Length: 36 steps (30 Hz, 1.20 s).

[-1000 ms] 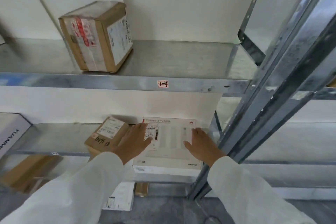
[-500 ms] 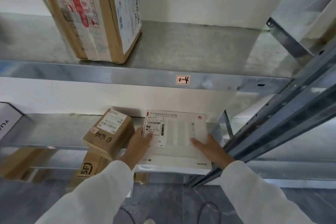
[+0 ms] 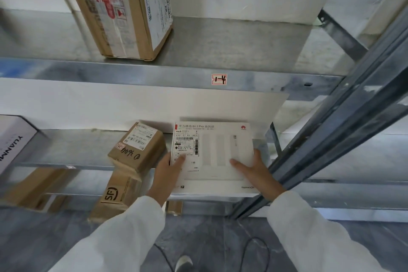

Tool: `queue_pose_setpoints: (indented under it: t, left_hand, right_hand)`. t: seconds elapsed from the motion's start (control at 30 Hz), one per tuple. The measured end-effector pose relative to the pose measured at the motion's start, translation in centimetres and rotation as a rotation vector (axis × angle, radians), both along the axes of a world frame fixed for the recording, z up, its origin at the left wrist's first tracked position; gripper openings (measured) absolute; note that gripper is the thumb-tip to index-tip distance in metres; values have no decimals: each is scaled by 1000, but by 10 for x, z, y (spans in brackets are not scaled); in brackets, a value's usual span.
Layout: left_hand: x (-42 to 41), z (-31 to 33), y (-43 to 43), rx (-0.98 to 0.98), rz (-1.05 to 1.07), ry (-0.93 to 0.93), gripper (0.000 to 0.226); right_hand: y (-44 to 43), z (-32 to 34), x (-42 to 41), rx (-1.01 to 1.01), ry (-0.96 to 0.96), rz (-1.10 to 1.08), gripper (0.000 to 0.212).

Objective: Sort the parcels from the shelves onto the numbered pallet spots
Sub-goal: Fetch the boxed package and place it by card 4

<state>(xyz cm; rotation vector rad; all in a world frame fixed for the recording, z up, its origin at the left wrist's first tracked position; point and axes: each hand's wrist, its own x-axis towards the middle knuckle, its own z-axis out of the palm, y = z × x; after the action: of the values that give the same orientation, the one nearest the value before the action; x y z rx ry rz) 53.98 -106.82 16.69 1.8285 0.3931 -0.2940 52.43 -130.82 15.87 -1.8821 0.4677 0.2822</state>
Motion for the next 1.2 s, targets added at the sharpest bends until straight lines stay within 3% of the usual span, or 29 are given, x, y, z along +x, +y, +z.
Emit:
queue_pose_setpoints:
  t: [0.23,0.33,0.43,0.7,0.9,1.2]
  left_hand:
    - [-39,43,20,-134,68,-214,12]
    - [-57,57,31,-157,94,-218,10]
    - [-84,66,48,-142,168,-247,26]
    - [-165,80,110,-334,414,-303,21]
    - [-222,98,186,-419,555,-394,27]
    - [-365,108,340,-251,844,-502,34]
  right_hand:
    - [16,40,-33,46,-185,-9,78]
    - [23,55,-50,82,-252,-14,75]
    - [37,65,-67,109,-303,20,70]
    - [102,94,-106,84,-365,219,70]
    - [191,117,-124,103,-450,378,69]
    - [387,122,-195,206,-397,699,60]
